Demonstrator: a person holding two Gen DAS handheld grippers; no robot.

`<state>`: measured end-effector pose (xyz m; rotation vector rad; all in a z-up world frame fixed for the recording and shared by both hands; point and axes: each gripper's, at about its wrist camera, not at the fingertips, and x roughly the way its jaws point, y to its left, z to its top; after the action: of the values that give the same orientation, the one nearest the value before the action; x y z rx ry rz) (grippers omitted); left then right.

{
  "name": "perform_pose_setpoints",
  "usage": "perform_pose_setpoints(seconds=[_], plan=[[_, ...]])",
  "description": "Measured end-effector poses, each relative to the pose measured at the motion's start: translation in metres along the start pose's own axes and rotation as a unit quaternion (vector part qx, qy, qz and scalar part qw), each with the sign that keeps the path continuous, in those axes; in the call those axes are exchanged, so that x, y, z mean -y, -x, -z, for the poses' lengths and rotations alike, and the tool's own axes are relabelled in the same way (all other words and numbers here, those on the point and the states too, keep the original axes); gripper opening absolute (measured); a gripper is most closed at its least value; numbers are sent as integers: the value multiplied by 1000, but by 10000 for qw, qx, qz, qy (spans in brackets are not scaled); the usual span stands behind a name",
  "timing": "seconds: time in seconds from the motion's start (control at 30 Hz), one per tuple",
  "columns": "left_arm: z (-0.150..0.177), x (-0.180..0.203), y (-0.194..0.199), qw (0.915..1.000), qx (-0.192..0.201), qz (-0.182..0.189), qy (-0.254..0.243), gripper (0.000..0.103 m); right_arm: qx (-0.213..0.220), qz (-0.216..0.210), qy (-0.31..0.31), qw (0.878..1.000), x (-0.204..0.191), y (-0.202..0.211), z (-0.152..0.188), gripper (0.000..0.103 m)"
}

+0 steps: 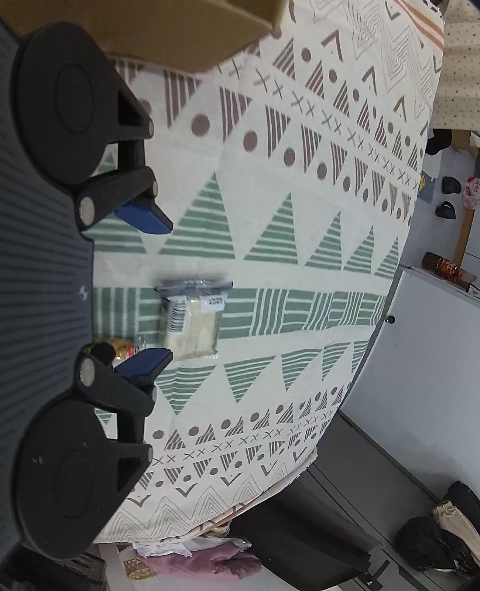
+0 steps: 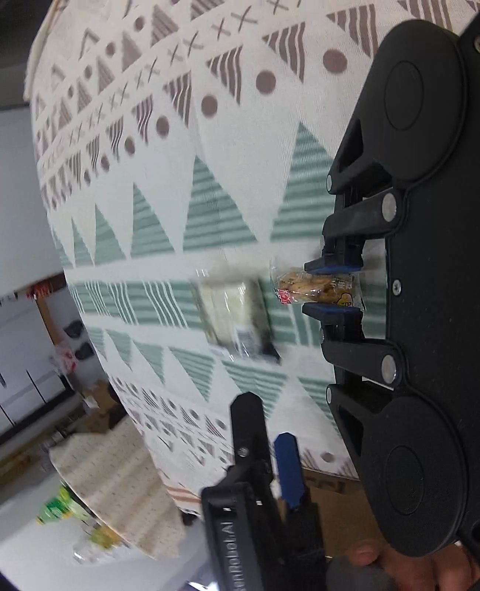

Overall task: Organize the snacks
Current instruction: 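Grasp the white-wrapped bread with left tool while right tool grasps orange candy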

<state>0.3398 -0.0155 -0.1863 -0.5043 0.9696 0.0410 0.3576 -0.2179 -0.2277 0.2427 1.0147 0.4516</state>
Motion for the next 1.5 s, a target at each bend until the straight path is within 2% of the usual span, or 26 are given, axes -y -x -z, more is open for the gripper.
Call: perform_pose_setpoints(seconds=[0.2,0.6,0.83,0.97,1.07,1.13,1.17,1.23,1.3,1.5], plan=[[-3,12,-20,9999,-50,66,-115,68,29,-51,-148,9999,13,-2,-4,16],[-9,34,-57,9997,-199,31,-150,72,234,271,-360,9987,37,6,-14,16],[-7,48,-73,9989,-32,-287,-381,79,413,376,-543,9970,48,4,-17,18],[-4,50,-83,9974,-56,-564,-454,80,405,451,-527,9968,47,3,-17,28],[3,51,-85,9960,7,-653,-606,79,405,521,-341,9972,42,-1,-13,28],[6,54,-85,9940,39,-773,-777,74,422,584,-175,9972,38,-3,-12,26],[7,54,-84,9939,54,-787,-771,73,426,602,-129,9972,37,-3,-11,20],[6,52,-81,9944,56,-799,-684,63,399,538,-98,9977,36,-2,-12,19],[6,51,-77,9951,46,-775,-608,58,369,500,-88,9980,33,0,-12,19],[13,52,-58,9956,64,-769,-540,54,501,357,13,9981,20,18,-12,19]])
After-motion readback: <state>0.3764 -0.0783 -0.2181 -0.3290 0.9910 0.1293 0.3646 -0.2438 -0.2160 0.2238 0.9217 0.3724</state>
